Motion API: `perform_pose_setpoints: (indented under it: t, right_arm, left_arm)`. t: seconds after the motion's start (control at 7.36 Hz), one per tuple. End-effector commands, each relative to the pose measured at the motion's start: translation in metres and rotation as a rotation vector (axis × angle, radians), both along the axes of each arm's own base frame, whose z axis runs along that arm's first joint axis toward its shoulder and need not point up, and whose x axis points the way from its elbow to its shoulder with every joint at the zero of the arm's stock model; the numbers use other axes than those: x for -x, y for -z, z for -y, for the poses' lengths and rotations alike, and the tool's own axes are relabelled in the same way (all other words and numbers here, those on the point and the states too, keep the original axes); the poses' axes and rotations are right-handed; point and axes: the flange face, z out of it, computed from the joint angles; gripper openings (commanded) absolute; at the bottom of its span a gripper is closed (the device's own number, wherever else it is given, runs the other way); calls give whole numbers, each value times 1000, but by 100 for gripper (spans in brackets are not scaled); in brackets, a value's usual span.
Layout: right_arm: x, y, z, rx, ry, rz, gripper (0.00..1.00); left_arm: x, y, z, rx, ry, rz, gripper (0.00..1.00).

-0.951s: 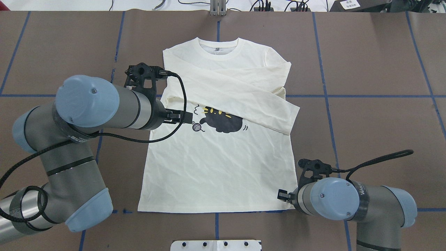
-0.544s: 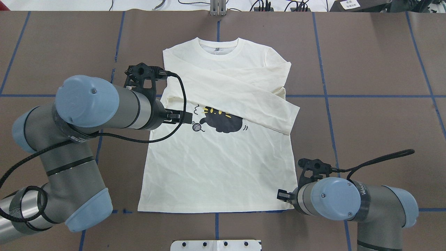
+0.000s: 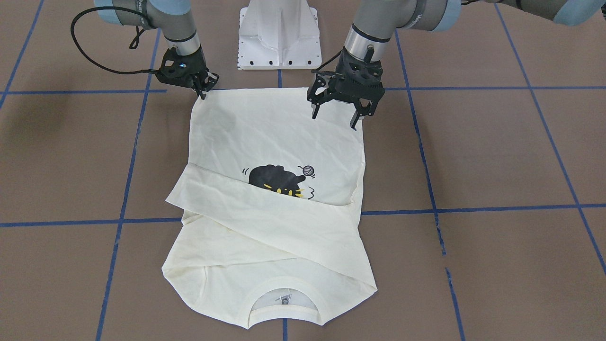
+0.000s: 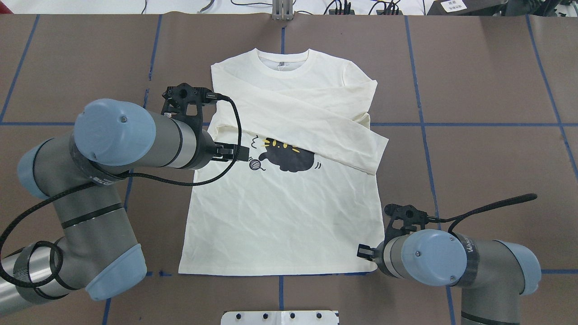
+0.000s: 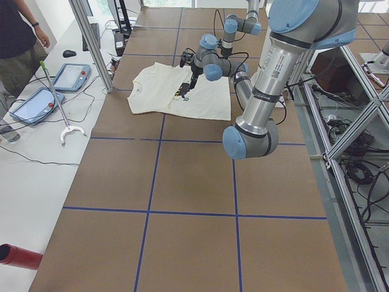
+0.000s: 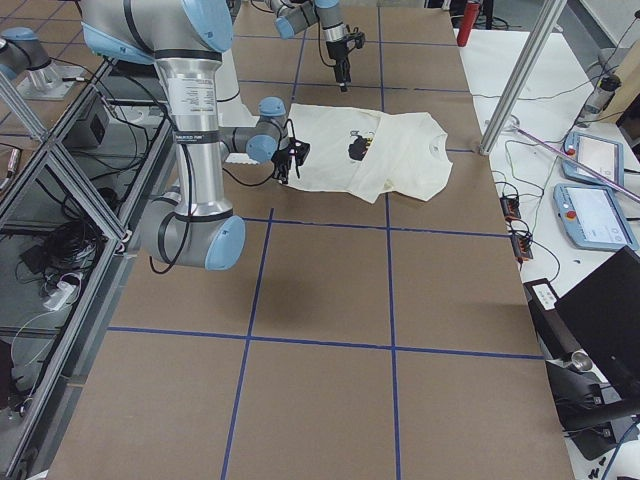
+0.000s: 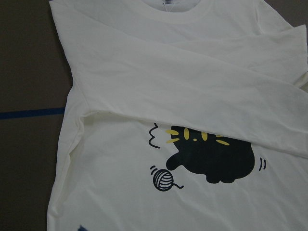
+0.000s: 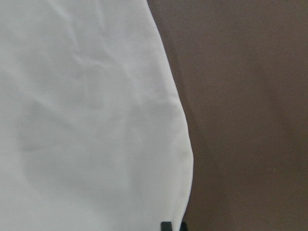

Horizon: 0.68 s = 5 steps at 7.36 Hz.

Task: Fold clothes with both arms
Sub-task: 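Lower both grippers toward the hem corners nearest the robot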

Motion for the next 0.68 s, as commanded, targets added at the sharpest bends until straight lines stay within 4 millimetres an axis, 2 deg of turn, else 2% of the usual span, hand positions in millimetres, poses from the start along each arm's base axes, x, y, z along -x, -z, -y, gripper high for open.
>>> perform_pose_setpoints:
  t: [0.0,0.27,0.41,0.54]
  right_arm:
    - [-10,34,11,-16,-28,69,0]
    - [-18,43,15,-23,-41,88,0]
    - [-20,44,20,-24,-50,92,0]
    - [-21,45,21,-26,-52,97,0]
  left_arm:
    - [-28,-30,-45,194,-2,-9,100]
    - [-51,-80,-95,343,34,51,99]
    - [-62,-97,-119,366,48,78,99]
    - [-62,-105,-122,372,47,94,98]
